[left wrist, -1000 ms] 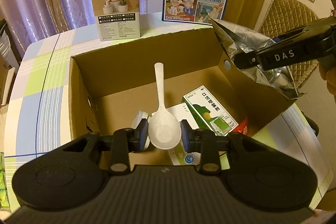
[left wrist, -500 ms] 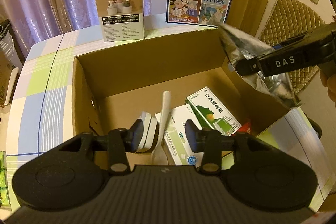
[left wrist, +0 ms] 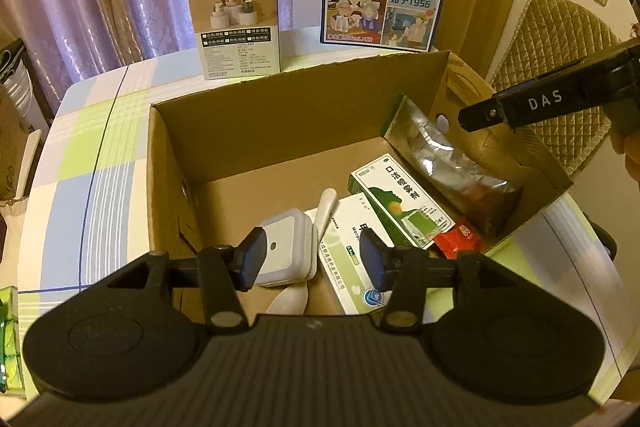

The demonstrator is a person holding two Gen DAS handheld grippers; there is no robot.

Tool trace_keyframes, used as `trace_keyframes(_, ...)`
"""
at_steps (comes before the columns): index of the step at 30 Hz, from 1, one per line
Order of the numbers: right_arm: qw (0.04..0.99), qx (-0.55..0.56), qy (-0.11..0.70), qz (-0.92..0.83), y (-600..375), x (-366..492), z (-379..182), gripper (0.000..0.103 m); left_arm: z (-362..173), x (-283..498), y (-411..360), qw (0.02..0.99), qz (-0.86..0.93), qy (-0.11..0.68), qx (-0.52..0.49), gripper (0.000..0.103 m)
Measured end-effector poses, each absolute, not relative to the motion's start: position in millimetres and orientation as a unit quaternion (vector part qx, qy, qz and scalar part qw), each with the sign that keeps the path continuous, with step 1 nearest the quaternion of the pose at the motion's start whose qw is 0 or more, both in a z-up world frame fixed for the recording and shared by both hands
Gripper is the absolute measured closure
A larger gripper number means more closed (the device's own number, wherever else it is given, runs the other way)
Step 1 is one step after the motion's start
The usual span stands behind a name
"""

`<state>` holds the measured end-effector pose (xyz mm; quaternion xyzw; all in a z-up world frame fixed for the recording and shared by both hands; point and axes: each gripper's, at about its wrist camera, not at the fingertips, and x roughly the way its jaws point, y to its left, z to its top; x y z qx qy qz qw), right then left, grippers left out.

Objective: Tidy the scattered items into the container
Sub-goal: 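Open the left gripper to drop the spoon while the right drops the foil bag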

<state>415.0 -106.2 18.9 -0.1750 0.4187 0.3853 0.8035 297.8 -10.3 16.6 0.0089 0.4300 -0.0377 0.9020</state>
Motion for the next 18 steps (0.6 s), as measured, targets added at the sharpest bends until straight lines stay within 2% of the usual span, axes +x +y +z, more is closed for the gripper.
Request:
trace_keyframes(4, 0.803, -0.168, 0.422, 0.386, -111, 413, 19, 0.057, 19, 295, -10, 0.903, -0.035, 0.428, 0.009, 0.053)
trace_keyframes(10, 0.804, -0.161, 0.422, 0.387, -120, 407, 20, 0.046, 25, 290, -7, 0.905, -0.031, 0.424, 0.012, 0.051)
trace_keyframes(13, 0.804, -0.159, 0.420, 0.389, -123, 402, 22, 0.036, 27, 285, -6, 0.906, -0.029, 0.423, 0.013, 0.050)
trace_keyframes(15, 0.806, -0.157, 0.416, 0.390, -126, 398, 24, 0.024, 29, 282, -6, 0.906, -0.028, 0.422, 0.015, 0.044)
trace_keyframes(18, 0.806, -0.154, 0.412, 0.395, -131, 391, 26, 0.012, 32, 276, -7, 0.906, -0.028, 0.421, 0.016, 0.041)
